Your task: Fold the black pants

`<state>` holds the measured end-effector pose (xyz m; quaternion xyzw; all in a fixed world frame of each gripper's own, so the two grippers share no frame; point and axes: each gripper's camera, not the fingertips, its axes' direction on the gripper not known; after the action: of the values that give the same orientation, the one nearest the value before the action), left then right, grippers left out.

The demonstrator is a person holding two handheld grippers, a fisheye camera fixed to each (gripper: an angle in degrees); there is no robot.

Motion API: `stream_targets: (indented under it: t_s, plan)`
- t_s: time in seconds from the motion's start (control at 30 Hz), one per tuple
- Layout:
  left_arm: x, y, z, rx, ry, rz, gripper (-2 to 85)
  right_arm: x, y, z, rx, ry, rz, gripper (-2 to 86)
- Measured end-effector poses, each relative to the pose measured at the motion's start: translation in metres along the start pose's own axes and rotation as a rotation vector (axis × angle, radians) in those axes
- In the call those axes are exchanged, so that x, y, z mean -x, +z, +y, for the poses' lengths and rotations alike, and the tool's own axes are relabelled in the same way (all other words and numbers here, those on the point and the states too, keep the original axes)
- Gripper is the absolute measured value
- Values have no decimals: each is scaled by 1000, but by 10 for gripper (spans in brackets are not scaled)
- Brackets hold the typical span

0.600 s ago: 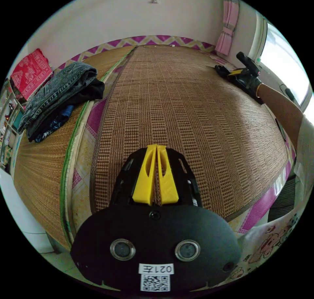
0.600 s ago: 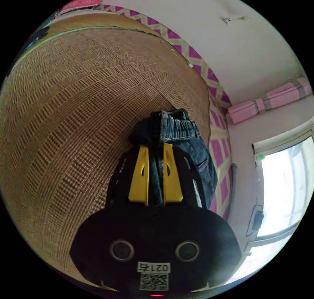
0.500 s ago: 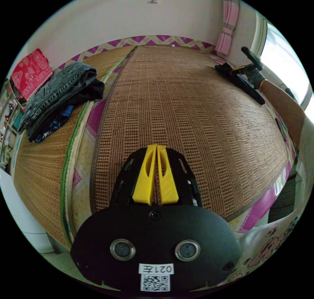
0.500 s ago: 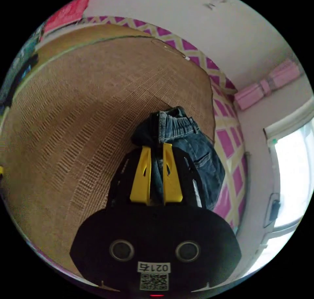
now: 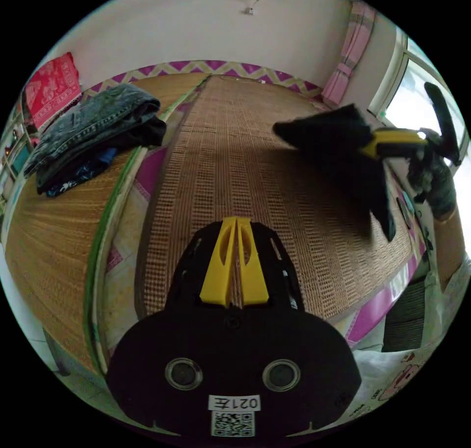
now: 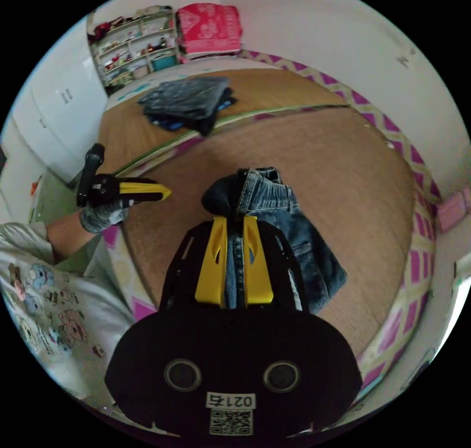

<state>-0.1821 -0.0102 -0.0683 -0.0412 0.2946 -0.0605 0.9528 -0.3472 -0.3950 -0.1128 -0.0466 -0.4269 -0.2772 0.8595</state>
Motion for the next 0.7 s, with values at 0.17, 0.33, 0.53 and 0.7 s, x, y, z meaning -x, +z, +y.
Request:
stream_targets:
  t_s: [0.17, 0.33, 0.53, 0.7]
  plan:
    - [26, -42, 49, -41, -53, -7, -10, 76, 55, -9, -14, -60, 62, 61]
    - [49, -54, 87, -26, -87, -23, -10, 85, 49, 32, -94, -29, 103, 114]
    - [64, -50, 109, -29, -139, 19, -10, 69, 40, 64, -143, 47, 123, 137]
    - [61, -44, 118, -32, -144, 48, -10, 63, 59, 79, -105, 86, 249, 112]
